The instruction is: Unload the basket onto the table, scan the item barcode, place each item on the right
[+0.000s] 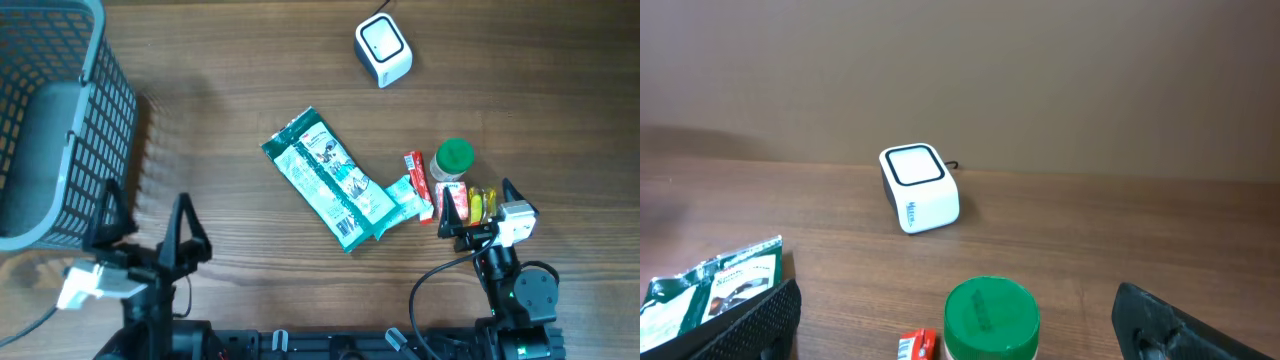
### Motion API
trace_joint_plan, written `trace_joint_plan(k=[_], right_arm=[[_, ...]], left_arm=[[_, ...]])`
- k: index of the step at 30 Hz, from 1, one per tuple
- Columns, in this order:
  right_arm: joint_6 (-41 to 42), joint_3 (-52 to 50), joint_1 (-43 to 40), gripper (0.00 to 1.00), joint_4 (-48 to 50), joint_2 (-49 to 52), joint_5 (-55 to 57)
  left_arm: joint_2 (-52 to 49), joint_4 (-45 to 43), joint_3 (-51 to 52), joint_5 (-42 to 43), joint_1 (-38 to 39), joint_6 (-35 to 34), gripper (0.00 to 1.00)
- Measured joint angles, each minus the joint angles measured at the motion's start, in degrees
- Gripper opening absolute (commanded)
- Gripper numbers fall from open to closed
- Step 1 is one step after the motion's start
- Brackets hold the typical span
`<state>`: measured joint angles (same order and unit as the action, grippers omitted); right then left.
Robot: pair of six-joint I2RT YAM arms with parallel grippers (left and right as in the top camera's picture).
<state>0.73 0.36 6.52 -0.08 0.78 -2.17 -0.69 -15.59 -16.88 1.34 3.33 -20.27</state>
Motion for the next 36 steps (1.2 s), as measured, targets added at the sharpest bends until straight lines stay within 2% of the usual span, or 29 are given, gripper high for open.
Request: trace_joint_plan(k=[3, 7, 9, 13, 16, 21, 24, 36], right_arm=[[0.0, 0.0, 0.0, 1.0, 0.0, 0.0, 0.0], [0.0, 0.0, 0.0, 1.0, 0.0, 0.0, 0.0], [0.0, 0.0, 0.0, 1.0, 0.0, 0.0, 0.0], [0.0, 0.0, 0.0, 1.0, 0.0, 0.0, 0.0], [0.0, 0.0, 0.0, 1.0, 0.0, 0.0, 0.0], [0.0, 0.0, 0.0, 1.0, 0.0, 0.0, 0.0], [0.0, 0.0, 0.0, 1.0, 0.0, 0.0, 0.0], [0.0, 0.0, 0.0, 1.0, 0.0, 0.0, 0.0]], left_arm=[[0.0, -5.2, 7.0, 0.0, -0.4, 0.0, 1.0], [0.0, -3.8, 12.9, 0.0, -1.9, 0.0, 1.0], [0.0, -0.9, 15.0, 0.0, -2.3, 0.0, 1.0], [0.0, 12.8, 16.3, -1.1, -2.5, 0.0, 1.0], [0.0, 18.9, 16.5, -1.6, -3.2, 0.7, 1.0], [-0.1, 19.5, 16.5, -0.3, -3.5, 12.1, 1.0], [-0.1, 19.4, 16.5, 0.1, -3.5, 15.1, 1.0], [-0.1, 19.4, 16.5, 0.1, -3.5, 17.1, 1.0]])
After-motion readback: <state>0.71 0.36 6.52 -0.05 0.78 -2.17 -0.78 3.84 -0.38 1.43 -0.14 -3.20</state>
